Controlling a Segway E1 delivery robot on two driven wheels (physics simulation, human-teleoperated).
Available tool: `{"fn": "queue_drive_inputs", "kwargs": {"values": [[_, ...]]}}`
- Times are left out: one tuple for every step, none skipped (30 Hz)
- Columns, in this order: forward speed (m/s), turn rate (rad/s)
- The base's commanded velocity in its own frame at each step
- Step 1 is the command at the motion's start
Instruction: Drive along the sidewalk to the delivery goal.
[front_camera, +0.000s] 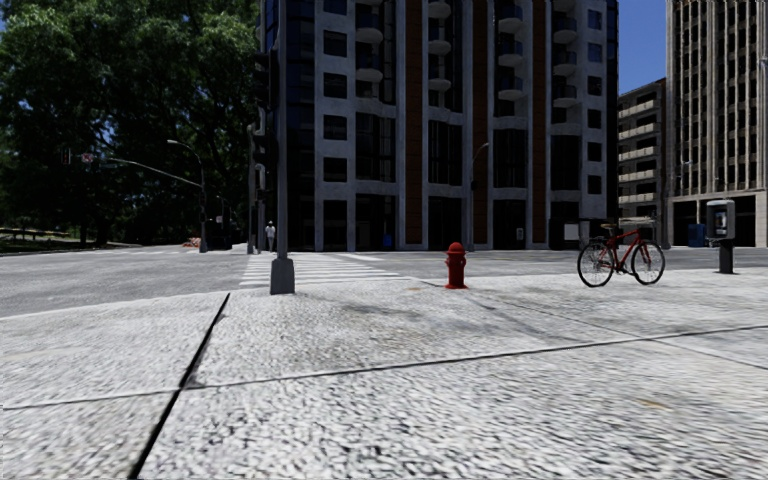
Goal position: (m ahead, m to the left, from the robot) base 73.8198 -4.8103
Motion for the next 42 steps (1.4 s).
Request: {"fn": "queue_drive_inputs", "kwargs": {"values": [[2.00, 0.00], [2.00, 0.00], [2.00, 0.00], [2.00, 0.00], [2.00, 0.00], [2.00, 0.00], [2.00, 0.00], [2.00, 0.00], [2.00, 0.00], [2.00, 0.00], [2.00, 0.00], [2.00, 0.00], [2.00, 0.00], [2.00, 0.00], [2.00, 0.00], [2.00, 0.00], [2.00, 0.00], [2.00, 0.00], [2.00, 0.00], [2.00, 0.00], [2.00, 0.00], [2.00, 0.00], [2.00, 0.00], [2.00, 0.00], [2.00, 0.00], [2.00, 0.00], [2.00, 0.00], [2.00, 0.00], [2.00, 0.00], [2.00, 0.00], [2.00, 0.00], [2.00, 0.00], [2.00, 0.00], [2.00, 0.00], [2.00, 0.00], [2.00, 0.00], [2.00, 0.00], [2.00, 0.00], [2.00, 0.00], [2.00, 0.00], [2.00, 0.00], [2.00, 0.00]]}}
